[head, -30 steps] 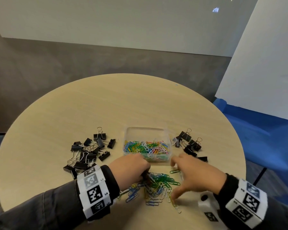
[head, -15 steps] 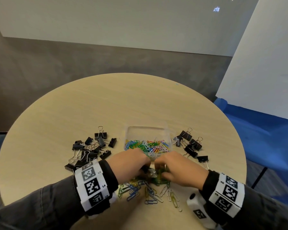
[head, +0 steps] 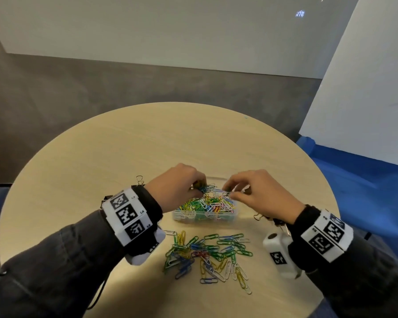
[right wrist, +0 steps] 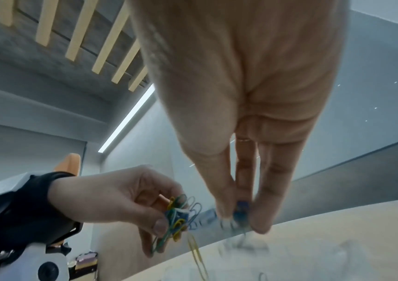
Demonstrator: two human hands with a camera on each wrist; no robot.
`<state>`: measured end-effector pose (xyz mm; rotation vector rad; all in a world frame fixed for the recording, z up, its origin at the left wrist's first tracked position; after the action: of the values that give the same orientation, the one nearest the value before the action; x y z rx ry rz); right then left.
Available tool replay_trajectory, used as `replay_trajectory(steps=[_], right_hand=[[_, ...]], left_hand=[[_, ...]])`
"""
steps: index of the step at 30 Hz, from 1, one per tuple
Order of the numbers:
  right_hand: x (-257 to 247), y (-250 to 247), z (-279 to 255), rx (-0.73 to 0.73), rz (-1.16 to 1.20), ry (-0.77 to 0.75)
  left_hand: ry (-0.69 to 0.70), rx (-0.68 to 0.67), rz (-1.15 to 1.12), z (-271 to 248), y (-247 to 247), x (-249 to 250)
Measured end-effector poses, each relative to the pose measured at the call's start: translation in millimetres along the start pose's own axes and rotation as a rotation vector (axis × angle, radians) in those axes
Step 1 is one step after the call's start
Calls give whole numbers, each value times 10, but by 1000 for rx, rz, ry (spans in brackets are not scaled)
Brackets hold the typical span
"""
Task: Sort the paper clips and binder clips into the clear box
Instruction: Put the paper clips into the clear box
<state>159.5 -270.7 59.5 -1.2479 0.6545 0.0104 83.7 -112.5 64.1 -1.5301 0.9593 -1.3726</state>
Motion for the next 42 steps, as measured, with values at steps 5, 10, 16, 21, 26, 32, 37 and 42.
replay_trajectory(steps=[5, 10, 16, 21, 26, 32, 37, 42], right_hand=[[-37, 46, -183, -57, -52, -52], [11, 185, -539, -321, -70, 13], [93, 467, -734, -554, -115, 175], [-61, 678, -619, -532, -94, 67], [-240, 797, -413, -418, -89, -36], [-115, 489, -493, -378, -103, 54], [0, 487, -746, -518, -68, 189], [-129, 672, -586, -495, 103, 119]], left_hand=[[-23, -71, 52, -37, 127, -122], [38, -32, 60, -378, 70, -194], [-105, -380, 189, -706, 475, -388], [-83, -369, 214, -679, 673, -285], [-66, -329, 36, -493, 784, -69], [-62, -211, -32, -509, 536, -144], [-121, -246, 61, -644, 569, -422], [-60, -333, -45, -583, 771, -216]])
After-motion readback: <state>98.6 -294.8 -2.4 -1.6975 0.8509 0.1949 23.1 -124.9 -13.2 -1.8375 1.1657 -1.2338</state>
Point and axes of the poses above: each hand's wrist, its own z-axis towards the middle knuckle, its own y-axis out of the palm, x = y × z, the point moved 4 cm from there along z, towards the middle knuckle, and after that the axes turned 13 degrees about -y, right-handed, at the moved point
